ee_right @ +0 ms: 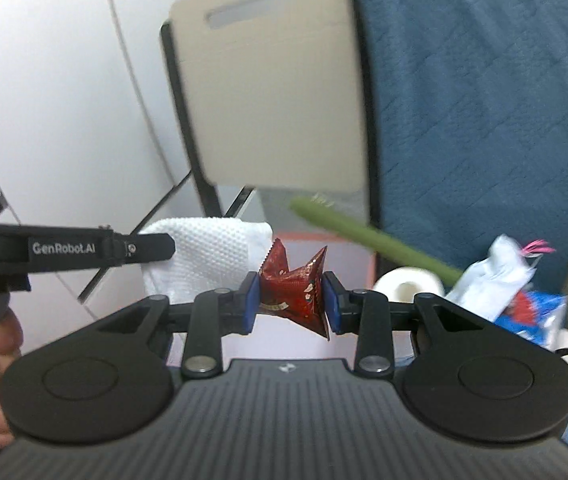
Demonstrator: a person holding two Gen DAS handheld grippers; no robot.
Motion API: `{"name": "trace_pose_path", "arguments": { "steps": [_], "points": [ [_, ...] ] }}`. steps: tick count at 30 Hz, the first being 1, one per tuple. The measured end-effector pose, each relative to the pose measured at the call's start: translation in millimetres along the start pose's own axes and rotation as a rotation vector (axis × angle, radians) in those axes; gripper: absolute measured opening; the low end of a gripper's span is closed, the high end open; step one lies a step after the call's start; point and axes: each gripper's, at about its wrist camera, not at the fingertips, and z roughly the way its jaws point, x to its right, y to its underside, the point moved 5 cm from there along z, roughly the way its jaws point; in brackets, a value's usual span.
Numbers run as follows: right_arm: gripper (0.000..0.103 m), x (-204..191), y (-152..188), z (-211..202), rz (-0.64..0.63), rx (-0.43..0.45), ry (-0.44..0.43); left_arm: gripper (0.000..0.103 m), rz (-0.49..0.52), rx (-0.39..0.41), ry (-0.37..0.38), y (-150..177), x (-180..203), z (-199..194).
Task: Organize soft objects
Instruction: 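Lift and carry the wipe and candy packet over the pink-rimmed box with both grippers, then open both grippers to drop the wipe and candy packet into the box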
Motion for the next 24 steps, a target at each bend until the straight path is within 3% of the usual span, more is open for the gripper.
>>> {"name": "trace_pose_path", "arguments": {
  "steps": [10, 18, 20, 21, 22, 24],
  "points": [
    [0.037, -21.2, 51.3, 83.7, -0.010, -0.213, -0.004, 0.008, -0.065, -0.172, -0.078, 45.1, -84.8, 46.6],
    [0.039, -20.9, 78.8, 104.0, -0.032, -0.294, 0.017, 0.009, -0.083, -0.250, -0.093, 73.6, -104.8, 67.2],
    [0.040, -18.6, 77.6, 104.7, -0.018, -0.297, 0.015, 0.027, -0.099, -0.253, -0.102, 76.6, -111.3, 65.9],
    [0.047, -17.7, 75.7, 104.0, -0.013, -0.295, 0.014, 0.045, -0.125, -0.242, -0.096, 75.3, -115.0, 62.9],
    [0.053, -17.2, 73.5, 102.4, -0.012, -0.288, 0.012, 0.055, -0.139, -0.224, -0.091, 73.5, -116.3, 59.6],
    [0.075, -17.8, 68.8, 97.4, -0.016, -0.261, 0.007, 0.055, -0.124, -0.191, -0.103, 68.2, -111.7, 56.3]
  ]
}}
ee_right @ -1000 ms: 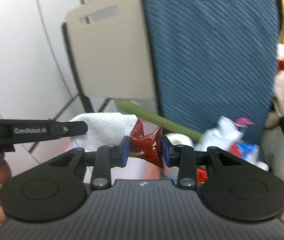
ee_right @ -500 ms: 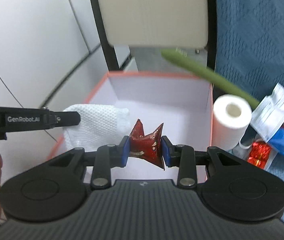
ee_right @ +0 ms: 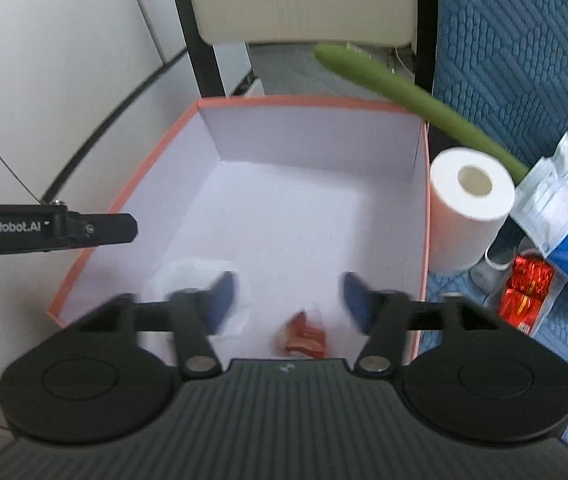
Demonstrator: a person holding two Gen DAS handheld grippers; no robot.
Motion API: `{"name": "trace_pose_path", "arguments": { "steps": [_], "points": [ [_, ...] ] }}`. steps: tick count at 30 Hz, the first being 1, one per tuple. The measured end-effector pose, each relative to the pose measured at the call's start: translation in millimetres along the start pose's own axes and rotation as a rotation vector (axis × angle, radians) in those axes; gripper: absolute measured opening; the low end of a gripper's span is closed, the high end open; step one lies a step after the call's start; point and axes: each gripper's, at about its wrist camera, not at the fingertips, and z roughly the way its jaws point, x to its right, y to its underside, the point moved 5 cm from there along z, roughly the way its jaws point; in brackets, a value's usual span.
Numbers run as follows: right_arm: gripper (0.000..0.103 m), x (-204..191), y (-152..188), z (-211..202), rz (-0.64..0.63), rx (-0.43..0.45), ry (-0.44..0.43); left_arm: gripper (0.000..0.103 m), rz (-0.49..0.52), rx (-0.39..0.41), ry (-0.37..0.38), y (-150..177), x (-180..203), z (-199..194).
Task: Organize soft objects
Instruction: 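Open both grippers to drop the wipe and candy packet into the box, then move both grippers back toward the remaining items on the chair seat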
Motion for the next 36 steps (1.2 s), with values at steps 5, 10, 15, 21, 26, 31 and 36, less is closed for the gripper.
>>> {"name": "trace_pose_path", "arguments": {
  "steps": [5, 10, 15, 21, 26, 31, 36],
  "points": [
    [0.075, 2.8, -11.0, -25.2, 0.018, 0.062, -0.014, 0.055, 0.031, 0.067, -0.016, -11.6, 14.1, -25.2],
    [0.075, 6.9, -18.4, -61.4, 0.011, 0.132, -0.009, 0.055, 0.050, 0.126, 0.012, -14.0, 34.7, -55.1],
    [0.075, 16.6, -17.0, -99.2, 0.020, 0.195, -0.002, 0.055, 0.077, 0.168, 0.037, -8.7, 62.1, -78.8],
    [0.075, 40.4, -5.9, -135.8, 0.046, 0.256, 0.043, 0.055, 0.103, 0.209, 0.060, 7.0, 92.4, -96.9],
    [0.075, 63.9, 10.7, -158.5, 0.060, 0.286, 0.074, 0.055, 0.132, 0.190, 0.088, 27.2, 118.9, -94.2],
    [0.075, 91.5, 36.5, -172.0, 0.079, 0.319, 0.115, 0.055, 0.158, 0.185, 0.136, 55.8, 148.8, -82.2],
    [0.075, 122.9, 66.3, -174.6, 0.131, 0.301, 0.160, 0.055, 0.211, 0.141, 0.151, 84.6, 177.2, -57.2]
  ]
}}
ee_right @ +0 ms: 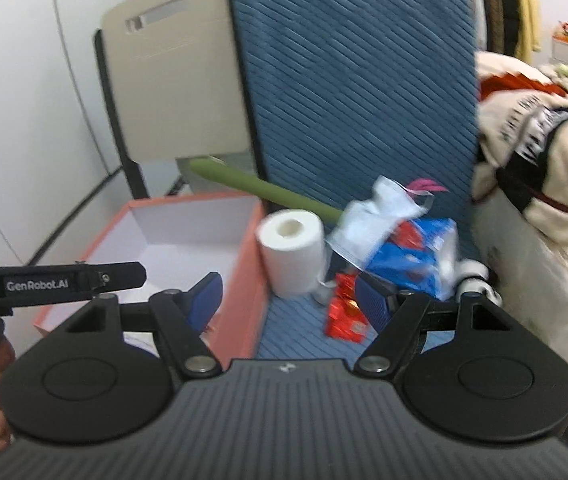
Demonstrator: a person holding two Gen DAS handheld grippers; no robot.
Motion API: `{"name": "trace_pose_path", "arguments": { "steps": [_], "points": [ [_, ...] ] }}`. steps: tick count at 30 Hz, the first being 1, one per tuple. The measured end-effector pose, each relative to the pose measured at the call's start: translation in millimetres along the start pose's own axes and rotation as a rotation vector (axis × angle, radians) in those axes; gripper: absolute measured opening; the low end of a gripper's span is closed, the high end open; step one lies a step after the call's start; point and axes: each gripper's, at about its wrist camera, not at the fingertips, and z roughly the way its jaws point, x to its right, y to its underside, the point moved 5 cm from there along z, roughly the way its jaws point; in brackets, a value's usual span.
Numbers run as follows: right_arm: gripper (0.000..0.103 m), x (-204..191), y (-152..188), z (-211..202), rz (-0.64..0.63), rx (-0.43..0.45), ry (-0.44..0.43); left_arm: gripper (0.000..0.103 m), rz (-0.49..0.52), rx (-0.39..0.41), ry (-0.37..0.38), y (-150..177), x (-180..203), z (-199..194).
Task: Organize soft objects
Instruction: 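Move both grippers back toward the remaining items on the chair seat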
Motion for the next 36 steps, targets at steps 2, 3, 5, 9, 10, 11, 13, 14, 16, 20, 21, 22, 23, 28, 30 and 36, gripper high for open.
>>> {"name": "trace_pose_path", "arguments": {
  "steps": [2, 3, 5, 9, 10, 11, 13, 14, 16, 20, 21, 22, 23, 28, 30, 36],
  "points": [
    [0.075, 11.1, 7.1, -2.4, 0.013, -0.001, 0.020, 0.055, 0.020, -0.011, 0.010, 8.8, 11.2, 6.0],
    [0.075, 15.7, 9.9, -2.3, 0.018, -0.003, 0.027, 0.055, 0.029, -0.014, 0.013, 12.5, 16.2, 9.7],
    [0.075, 25.7, 15.3, -3.4, 0.023, -0.003, 0.039, 0.055, 0.028, -0.021, 0.027, 19.0, 23.5, 14.6],
    [0.075, 44.9, 25.8, -4.7, 0.020, -0.006, 0.064, 0.055, 0.018, -0.017, 0.034, 25.7, 33.6, 19.5],
    [0.075, 51.0, 28.1, -5.1, 0.023, -0.013, 0.070, 0.055, 0.033, -0.017, 0.021, 27.7, 37.2, 22.4],
    [0.075, 57.2, 29.8, -6.4, 0.030, -0.016, 0.079, 0.055, 0.043, -0.015, 0.014, 29.9, 40.1, 24.8],
    [0.075, 69.0, 33.4, -10.9, 0.043, -0.011, 0.094, 0.055, 0.040, -0.026, 0.022, 36.0, 44.9, 32.3],
    [0.075, 73.7, 35.5, -12.4, 0.047, -0.011, 0.098, 0.055, 0.037, -0.034, 0.026, 38.0, 47.2, 36.6],
    [0.075, 83.0, 42.0, -14.7, 0.054, -0.016, 0.110, 0.055, 0.038, -0.043, 0.037, 44.1, 55.4, 44.6],
    [0.075, 100.2, 59.7, -17.7, 0.073, -0.026, 0.127, 0.055, 0.035, -0.065, 0.073, 53.9, 73.1, 55.9],
    [0.075, 104.5, 63.4, -17.8, 0.081, -0.028, 0.131, 0.055, 0.044, -0.066, 0.076, 56.4, 78.0, 58.3],
    [0.075, 108.9, 66.5, -18.0, 0.087, -0.032, 0.135, 0.055, 0.051, -0.067, 0.079, 58.5, 82.5, 60.4],
    [0.075, 113.1, 70.5, -17.5, 0.089, -0.034, 0.144, 0.055, 0.054, -0.068, 0.083, 60.4, 86.8, 62.0],
    [0.075, 128.7, 87.3, -14.2, 0.079, -0.048, 0.181, 0.055, 0.067, -0.071, 0.089, 70.1, 102.3, 69.0],
    [0.075, 133.8, 94.4, -12.1, 0.082, -0.054, 0.192, 0.055, 0.066, -0.072, 0.090, 72.8, 105.6, 71.0],
    [0.075, 144.0, 104.7, 1.3, 0.106, -0.040, 0.199, 0.055, 0.078, -0.079, 0.070, 80.1, 110.8, 84.2]
  ]
}}
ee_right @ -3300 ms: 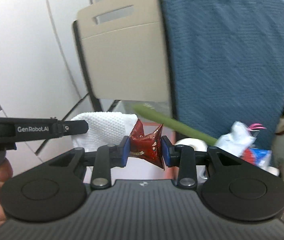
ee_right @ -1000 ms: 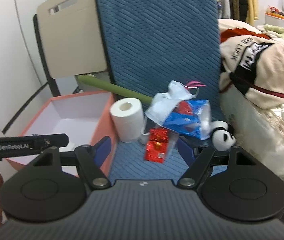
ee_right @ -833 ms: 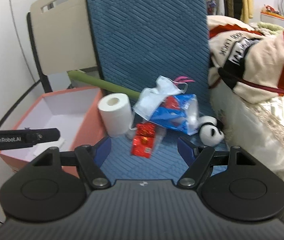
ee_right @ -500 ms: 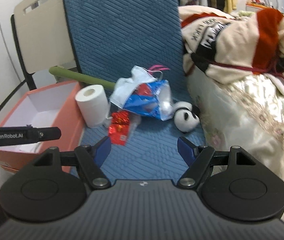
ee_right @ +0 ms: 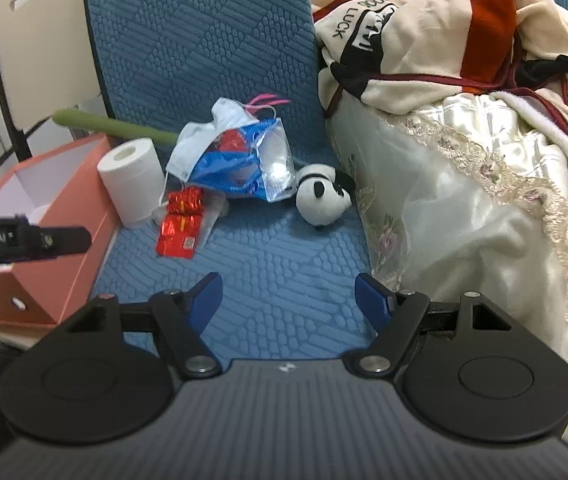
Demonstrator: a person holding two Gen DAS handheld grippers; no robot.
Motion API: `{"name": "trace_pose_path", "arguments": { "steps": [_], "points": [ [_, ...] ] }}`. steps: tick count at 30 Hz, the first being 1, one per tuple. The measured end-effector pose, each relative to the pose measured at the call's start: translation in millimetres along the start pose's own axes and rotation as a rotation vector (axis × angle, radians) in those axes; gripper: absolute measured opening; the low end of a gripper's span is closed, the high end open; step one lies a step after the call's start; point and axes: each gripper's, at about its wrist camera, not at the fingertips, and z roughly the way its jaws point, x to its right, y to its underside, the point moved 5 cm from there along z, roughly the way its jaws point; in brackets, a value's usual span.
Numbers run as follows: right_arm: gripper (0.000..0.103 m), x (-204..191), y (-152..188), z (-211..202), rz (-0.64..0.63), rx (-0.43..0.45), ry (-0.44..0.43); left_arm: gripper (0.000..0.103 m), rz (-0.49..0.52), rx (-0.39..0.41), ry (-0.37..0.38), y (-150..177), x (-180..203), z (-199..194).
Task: Organize soft objects
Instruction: 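Move both grippers back toward the remaining items on the chair seat, then grasp the red foil candy with the left gripper while the right grasps the panda plush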
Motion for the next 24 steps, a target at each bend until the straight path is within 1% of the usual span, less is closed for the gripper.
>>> {"name": "trace_pose_path", "arguments": {
  "steps": [4, 11, 13, 16, 18, 24],
  "points": [
    [0.075, 1.7, -2.6, 17.2, 0.023, 0.020, -0.014, 0.055, -0.014, -0.002, -0.015, 0.1, -2.9, 15.6],
    [0.075, 7.3, -9.5, 52.5, 0.017, 0.047, 0.023, 0.055, -0.036, -0.021, -0.055, -0.5, -11.0, 59.6],
    [0.075, 9.5, -12.8, 68.1, 0.014, 0.040, 0.034, 0.055, -0.043, -0.023, -0.064, -3.1, -12.8, 72.0],
    [0.074, 10.8, -20.3, 86.7, 0.024, 0.048, 0.029, 0.055, -0.051, -0.021, -0.083, -10.2, -15.7, 92.1],
    [0.074, 8.0, -26.4, 95.9, 0.005, 0.070, 0.029, 0.055, -0.061, -0.021, -0.094, -15.8, -18.0, 104.5],
    [0.074, 1.3, -44.8, 117.3, -0.118, 0.151, 0.057, 0.055, -0.107, -0.037, -0.122, -32.3, -25.5, 145.6]
  ]
}}
